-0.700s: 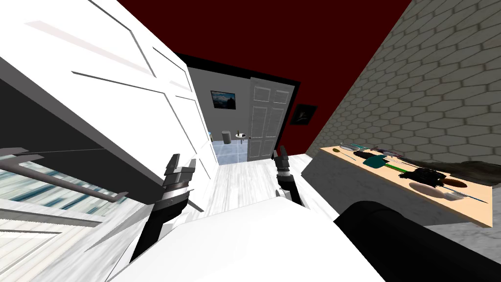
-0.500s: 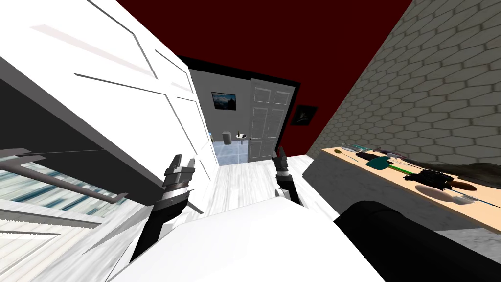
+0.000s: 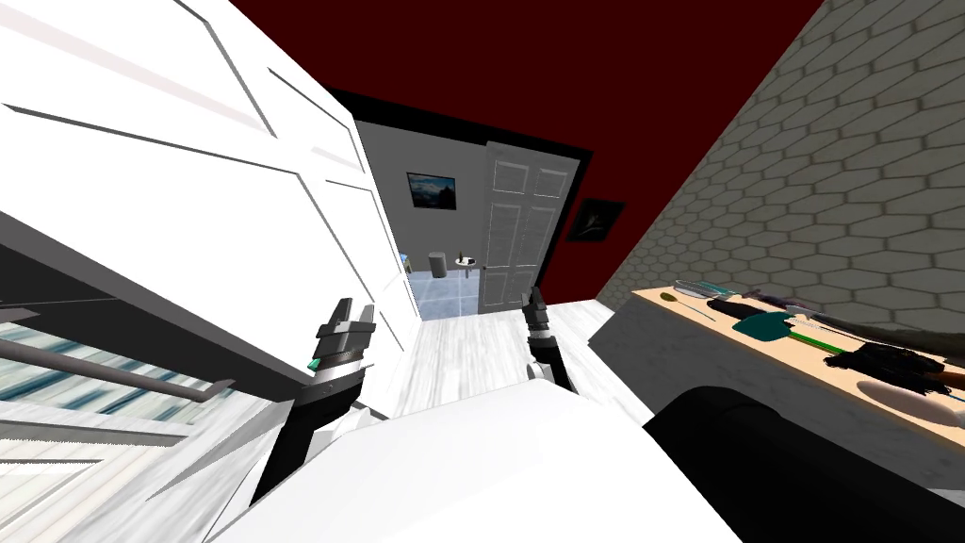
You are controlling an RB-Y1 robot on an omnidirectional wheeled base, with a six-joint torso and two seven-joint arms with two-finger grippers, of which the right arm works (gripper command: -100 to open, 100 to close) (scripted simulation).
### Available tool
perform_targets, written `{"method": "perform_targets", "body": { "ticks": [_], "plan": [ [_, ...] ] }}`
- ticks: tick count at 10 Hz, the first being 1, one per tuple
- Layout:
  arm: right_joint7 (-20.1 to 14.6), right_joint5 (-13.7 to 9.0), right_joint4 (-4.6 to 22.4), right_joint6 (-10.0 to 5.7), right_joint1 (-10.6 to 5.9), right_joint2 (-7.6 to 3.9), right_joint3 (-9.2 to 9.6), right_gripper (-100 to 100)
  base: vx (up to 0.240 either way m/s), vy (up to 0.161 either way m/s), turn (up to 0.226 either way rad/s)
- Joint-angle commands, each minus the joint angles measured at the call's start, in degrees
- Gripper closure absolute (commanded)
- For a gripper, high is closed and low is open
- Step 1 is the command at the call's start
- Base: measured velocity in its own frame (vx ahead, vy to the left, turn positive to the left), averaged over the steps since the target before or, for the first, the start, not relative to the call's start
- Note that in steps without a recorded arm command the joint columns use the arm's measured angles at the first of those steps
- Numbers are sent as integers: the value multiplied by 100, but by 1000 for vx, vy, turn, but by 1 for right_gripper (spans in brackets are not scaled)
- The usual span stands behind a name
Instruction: Pull the door open
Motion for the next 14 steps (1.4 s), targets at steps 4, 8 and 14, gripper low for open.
{"method": "perform_targets", "body": {
  "ticks": [4, 8, 14],
  "plan": [
    [17, -105, 575, -100, -266, -71, 1, -100, 79, -9, 26],
    [32, -214, 1145, -205, -516, -137, 1, -100, 96, -12, 30],
    [55, -396, 2099, -380, -934, -233, 2, -100, 98, -14, 33]
  ]
}}
